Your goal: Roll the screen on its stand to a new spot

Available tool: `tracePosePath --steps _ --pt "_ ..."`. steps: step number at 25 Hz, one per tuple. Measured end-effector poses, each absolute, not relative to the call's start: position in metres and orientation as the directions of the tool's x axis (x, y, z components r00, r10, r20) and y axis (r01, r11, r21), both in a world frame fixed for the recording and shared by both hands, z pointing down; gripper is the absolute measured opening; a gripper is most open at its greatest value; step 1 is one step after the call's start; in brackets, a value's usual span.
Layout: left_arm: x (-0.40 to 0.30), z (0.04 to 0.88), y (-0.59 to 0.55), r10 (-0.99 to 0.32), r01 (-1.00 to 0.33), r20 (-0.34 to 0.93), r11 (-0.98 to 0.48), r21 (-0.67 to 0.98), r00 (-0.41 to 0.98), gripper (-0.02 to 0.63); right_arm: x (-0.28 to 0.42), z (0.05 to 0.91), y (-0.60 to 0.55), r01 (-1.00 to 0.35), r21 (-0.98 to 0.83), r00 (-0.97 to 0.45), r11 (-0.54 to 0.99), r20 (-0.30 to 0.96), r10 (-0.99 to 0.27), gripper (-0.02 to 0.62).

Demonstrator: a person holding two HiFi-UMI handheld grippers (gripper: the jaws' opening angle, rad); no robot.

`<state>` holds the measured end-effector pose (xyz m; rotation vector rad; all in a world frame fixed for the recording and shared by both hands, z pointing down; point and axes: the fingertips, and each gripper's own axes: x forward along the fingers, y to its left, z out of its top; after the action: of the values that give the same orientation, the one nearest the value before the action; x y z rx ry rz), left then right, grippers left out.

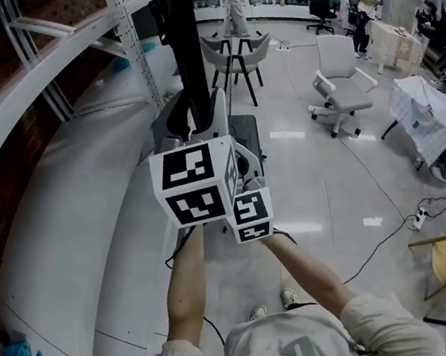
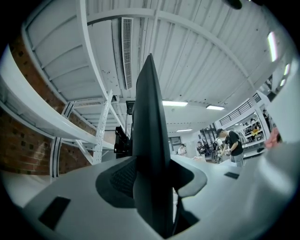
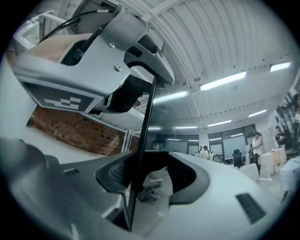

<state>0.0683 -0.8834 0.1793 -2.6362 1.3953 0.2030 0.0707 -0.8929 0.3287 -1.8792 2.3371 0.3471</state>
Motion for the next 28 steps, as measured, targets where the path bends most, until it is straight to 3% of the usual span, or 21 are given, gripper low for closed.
tracePosePath --steps 28 --pt "0.036 0.178 -0.752 -0.765 -0.798 -0.254 -0.601 -0.049 0.591 0.215 0.033 0.323 -0.761 -0.943 0.086 -0.333 0.322 -0.298 -0.895 0.216"
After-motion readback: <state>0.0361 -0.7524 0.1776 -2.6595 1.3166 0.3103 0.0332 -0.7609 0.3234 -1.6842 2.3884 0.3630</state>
